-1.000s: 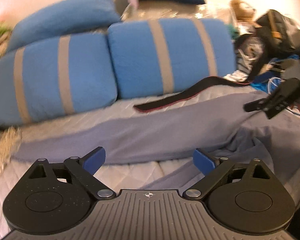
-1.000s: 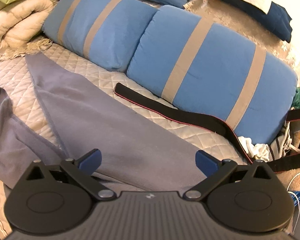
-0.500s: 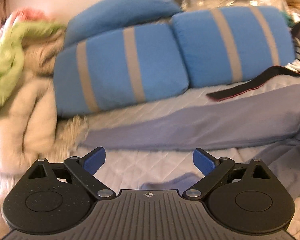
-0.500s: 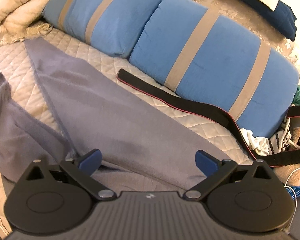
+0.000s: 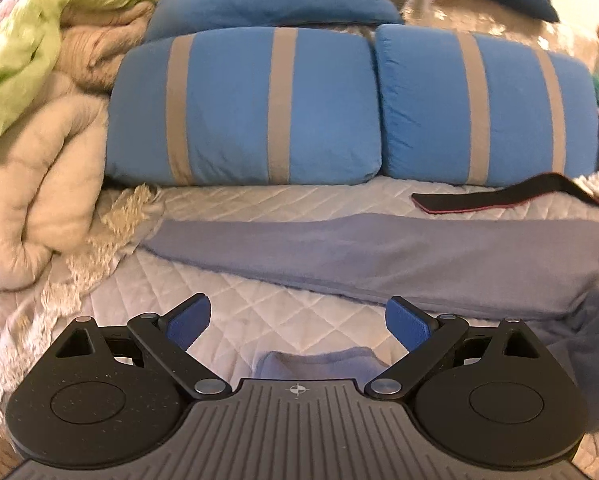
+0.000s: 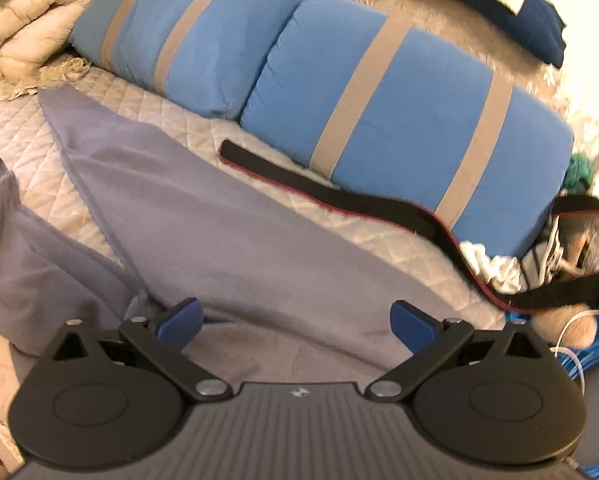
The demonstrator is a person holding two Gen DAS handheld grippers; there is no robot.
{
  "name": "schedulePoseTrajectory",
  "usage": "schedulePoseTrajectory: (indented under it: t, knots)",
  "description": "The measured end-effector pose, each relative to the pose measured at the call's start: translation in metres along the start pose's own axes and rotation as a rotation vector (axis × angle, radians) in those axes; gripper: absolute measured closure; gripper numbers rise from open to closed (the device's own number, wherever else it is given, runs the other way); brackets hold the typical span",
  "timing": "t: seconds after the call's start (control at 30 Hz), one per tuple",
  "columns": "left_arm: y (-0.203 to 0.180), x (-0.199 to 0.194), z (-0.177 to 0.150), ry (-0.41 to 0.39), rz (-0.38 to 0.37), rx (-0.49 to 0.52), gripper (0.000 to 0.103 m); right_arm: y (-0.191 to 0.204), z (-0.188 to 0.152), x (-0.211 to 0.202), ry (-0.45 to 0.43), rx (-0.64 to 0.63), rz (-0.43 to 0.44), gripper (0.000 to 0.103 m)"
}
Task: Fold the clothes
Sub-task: 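Move the left gripper over the grey sweatpants toward a pant leg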
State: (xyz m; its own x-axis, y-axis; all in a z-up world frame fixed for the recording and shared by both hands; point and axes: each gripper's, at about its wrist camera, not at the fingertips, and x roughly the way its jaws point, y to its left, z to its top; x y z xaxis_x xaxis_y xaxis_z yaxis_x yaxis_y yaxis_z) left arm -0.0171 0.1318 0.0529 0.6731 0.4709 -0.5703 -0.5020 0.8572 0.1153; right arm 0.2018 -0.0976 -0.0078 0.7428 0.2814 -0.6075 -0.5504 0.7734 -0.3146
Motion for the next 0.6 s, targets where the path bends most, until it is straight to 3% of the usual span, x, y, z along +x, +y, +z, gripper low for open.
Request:
schedulePoseTrajectory:
  t: [0.23, 0.43, 0.6]
  knots:
    - [0.047, 0.013, -0.017, 0.042, -0.056, -0.094, 0.007, 0.016, -0.003, -0.003, -0.012, -0.030, -0.002, 0.000]
    - [0.094, 0.027, -0.033, 0.100, -0.117, -0.177, 0.009, 0.037, 0.009, -0.009, -0.049, -0.055, 0.052, 0.000]
    - [0.113, 0.040, -0.042, 0.154, -0.115, -0.192, 0.010, 0.047, 0.018, -0.016, -0.077, -0.050, 0.099, 0.000]
